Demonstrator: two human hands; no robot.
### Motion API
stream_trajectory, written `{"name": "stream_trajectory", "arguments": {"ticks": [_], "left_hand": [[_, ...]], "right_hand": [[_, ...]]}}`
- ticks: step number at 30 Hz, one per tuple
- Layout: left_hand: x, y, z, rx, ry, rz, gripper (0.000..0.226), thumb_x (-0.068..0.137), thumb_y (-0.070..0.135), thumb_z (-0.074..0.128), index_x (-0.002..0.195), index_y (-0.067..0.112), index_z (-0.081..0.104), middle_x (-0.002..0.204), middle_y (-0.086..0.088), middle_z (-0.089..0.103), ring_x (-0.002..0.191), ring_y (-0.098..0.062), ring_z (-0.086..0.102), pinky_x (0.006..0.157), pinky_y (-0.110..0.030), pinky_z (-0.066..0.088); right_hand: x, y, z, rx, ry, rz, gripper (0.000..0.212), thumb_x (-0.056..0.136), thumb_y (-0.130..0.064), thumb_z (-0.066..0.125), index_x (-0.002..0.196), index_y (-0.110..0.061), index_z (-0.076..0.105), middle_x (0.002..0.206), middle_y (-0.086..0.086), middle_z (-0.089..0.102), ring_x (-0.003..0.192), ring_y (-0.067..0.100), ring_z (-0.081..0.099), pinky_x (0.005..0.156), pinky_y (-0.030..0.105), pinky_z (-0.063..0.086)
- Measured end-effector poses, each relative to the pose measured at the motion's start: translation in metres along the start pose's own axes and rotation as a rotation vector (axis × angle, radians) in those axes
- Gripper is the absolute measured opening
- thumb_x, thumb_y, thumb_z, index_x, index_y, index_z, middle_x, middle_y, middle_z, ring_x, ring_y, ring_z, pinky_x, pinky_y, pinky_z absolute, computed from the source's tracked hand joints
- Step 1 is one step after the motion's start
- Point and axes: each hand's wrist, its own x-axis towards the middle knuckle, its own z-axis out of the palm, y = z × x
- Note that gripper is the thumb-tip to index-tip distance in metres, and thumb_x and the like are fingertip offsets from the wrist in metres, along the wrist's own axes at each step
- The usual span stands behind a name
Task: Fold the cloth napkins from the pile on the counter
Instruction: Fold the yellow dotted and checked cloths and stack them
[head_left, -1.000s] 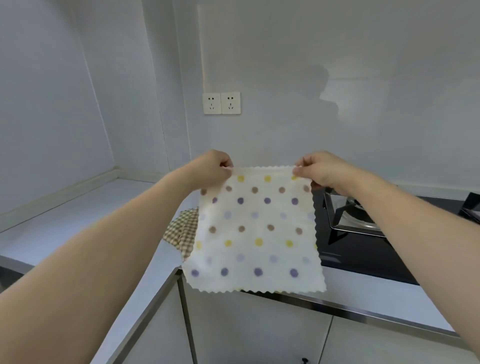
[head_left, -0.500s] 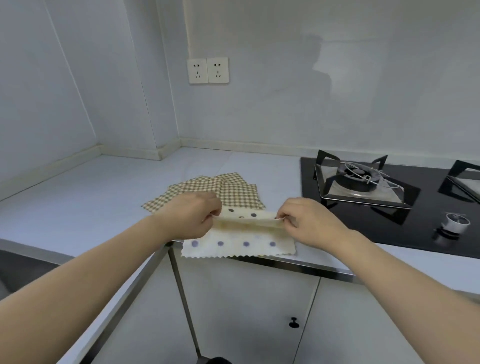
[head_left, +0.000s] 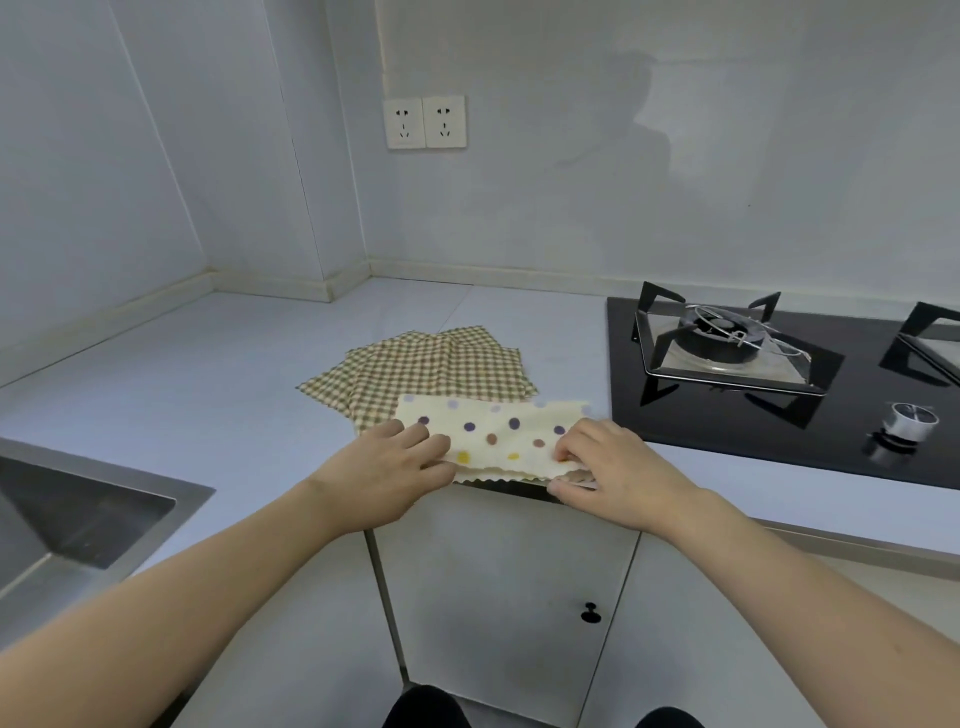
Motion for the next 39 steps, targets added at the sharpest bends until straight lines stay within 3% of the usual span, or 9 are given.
{"name": "stream_trajectory", "arguments": {"ticks": [3, 8, 13, 18, 22, 28, 33, 36, 39], "left_hand": [[-0.002, 0.002, 0.004, -0.024, -0.052, -0.037, 0.027, 0.086, 0.038, 0.047, 0.093, 0.014, 0.058, 0.106, -0.004, 0.061, 0.079, -0.024, 0.054, 0.064, -0.038, 0.047], [0.012, -0.007, -0.004, -0.083, 0.068, -0.113, 0.009, 0.079, 0.024, 0.052, 0.08, 0.016, 0.055, 0.079, 0.0, 0.054, 0.062, -0.02, 0.049, 0.054, -0.032, 0.041], [0.023, -0.01, -0.008, -0.04, -0.007, -0.106, 0.042, 0.075, 0.059, 0.056, 0.088, 0.019, 0.059, 0.085, 0.004, 0.055, 0.068, -0.018, 0.049, 0.061, -0.033, 0.044], [0.018, -0.002, -0.001, 0.028, 0.007, -0.047, 0.02, 0.079, 0.031, 0.057, 0.087, 0.012, 0.052, 0.08, -0.001, 0.05, 0.064, -0.02, 0.045, 0.055, -0.035, 0.04], [0.02, -0.013, -0.01, -0.132, 0.122, -0.154, 0.014, 0.082, 0.026, 0.049, 0.079, 0.016, 0.058, 0.077, 0.001, 0.054, 0.063, -0.02, 0.05, 0.056, -0.031, 0.041], [0.052, -0.045, -0.043, -0.385, 0.209, -0.408, 0.041, 0.094, 0.038, 0.037, 0.08, 0.015, 0.069, 0.079, 0.006, 0.058, 0.067, -0.013, 0.054, 0.057, -0.03, 0.046], [0.068, -0.071, -0.066, -0.545, 0.141, -0.618, 0.025, 0.096, 0.035, 0.054, 0.094, 0.019, 0.074, 0.1, 0.009, 0.064, 0.084, -0.012, 0.058, 0.073, -0.031, 0.049], [0.071, -0.083, -0.08, -0.666, 0.141, -0.753, 0.023, 0.092, 0.039, 0.061, 0.09, 0.021, 0.074, 0.094, 0.011, 0.065, 0.086, -0.01, 0.06, 0.074, -0.03, 0.049], [0.072, -0.09, -0.09, -0.759, 0.133, -0.842, 0.026, 0.089, 0.041, 0.065, 0.077, 0.02, 0.072, 0.08, 0.01, 0.066, 0.075, -0.01, 0.06, 0.06, -0.026, 0.043]], "right_hand": [[-0.002, 0.001, 0.003, -0.003, -0.023, 0.019, 0.047, 0.085, -0.063, 0.054, 0.117, -0.029, 0.052, 0.118, -0.013, 0.045, 0.111, 0.009, 0.039, 0.096, 0.028, 0.033], [0.003, -0.003, 0.006, -0.025, -0.022, 0.059, 0.054, 0.079, -0.07, 0.053, 0.118, -0.033, 0.049, 0.115, -0.015, 0.042, 0.112, 0.011, 0.038, 0.098, 0.029, 0.033], [0.004, -0.007, 0.01, -0.062, -0.003, 0.084, 0.053, 0.08, -0.07, 0.05, 0.117, -0.031, 0.049, 0.116, -0.013, 0.043, 0.112, 0.014, 0.039, 0.098, 0.033, 0.035], [0.003, -0.014, 0.012, -0.173, 0.013, 0.077, 0.061, 0.08, -0.072, 0.033, 0.119, -0.028, 0.048, 0.116, -0.009, 0.044, 0.108, 0.018, 0.043, 0.094, 0.035, 0.037], [0.008, -0.015, 0.007, -0.196, -0.015, 0.087, 0.058, 0.083, -0.072, 0.043, 0.12, -0.028, 0.049, 0.118, -0.008, 0.045, 0.111, 0.018, 0.042, 0.094, 0.034, 0.035], [0.012, -0.017, -0.002, 0.103, -0.023, 0.184, 0.04, 0.08, -0.06, 0.062, 0.103, -0.028, 0.053, 0.1, -0.013, 0.048, 0.098, 0.012, 0.043, 0.082, 0.029, 0.037], [0.018, -0.009, -0.029, 0.489, 0.168, 0.337, 0.008, 0.088, -0.032, 0.065, 0.087, -0.025, 0.061, 0.08, -0.01, 0.06, 0.07, 0.01, 0.054, 0.059, 0.025, 0.039], [0.022, -0.003, -0.054, 0.706, 0.336, 0.385, 0.01, 0.085, -0.027, 0.071, 0.083, -0.02, 0.064, 0.078, 0.0, 0.066, 0.065, 0.01, 0.055, 0.063, 0.026, 0.044], [0.024, 0.003, -0.077, 0.918, 0.447, 0.387, 0.009, 0.088, -0.019, 0.069, 0.087, -0.01, 0.067, 0.083, 0.006, 0.072, 0.072, 0.014, 0.064, 0.081, 0.038, 0.053]]}}
